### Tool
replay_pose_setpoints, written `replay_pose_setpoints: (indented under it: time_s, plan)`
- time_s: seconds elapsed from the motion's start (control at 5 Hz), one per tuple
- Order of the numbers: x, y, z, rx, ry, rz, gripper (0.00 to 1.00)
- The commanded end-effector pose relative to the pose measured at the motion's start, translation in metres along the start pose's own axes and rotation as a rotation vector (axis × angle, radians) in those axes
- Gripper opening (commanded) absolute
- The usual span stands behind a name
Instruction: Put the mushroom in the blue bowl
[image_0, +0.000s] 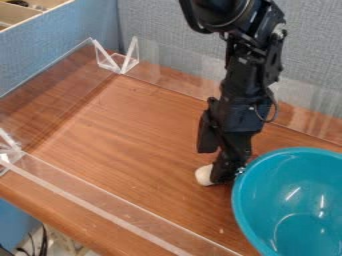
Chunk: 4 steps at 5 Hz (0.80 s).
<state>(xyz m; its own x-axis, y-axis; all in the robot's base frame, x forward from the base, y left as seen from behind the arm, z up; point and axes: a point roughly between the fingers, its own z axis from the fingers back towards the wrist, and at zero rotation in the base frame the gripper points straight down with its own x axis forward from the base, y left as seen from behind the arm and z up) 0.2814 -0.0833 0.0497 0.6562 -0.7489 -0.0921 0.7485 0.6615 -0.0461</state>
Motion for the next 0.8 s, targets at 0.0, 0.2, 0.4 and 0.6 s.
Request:
replay_pose_setpoints:
  time_s: [0.0, 0.2, 0.4, 0.6]
  plan:
    - [0.0144, -0.0194, 0.0013, 0.01, -0.017, -0.025, 1.0]
    - [0.014, -0.0191, -0.0005, 0.01, -0.013, -0.019, 1.0]
    - [0.0136, -0.0188, -0.0023, 0.009, -0.009, -0.014, 1.0]
    - [0.0134, -0.0185, -0.0043, 0.009, -0.005, -0.008, 1.0]
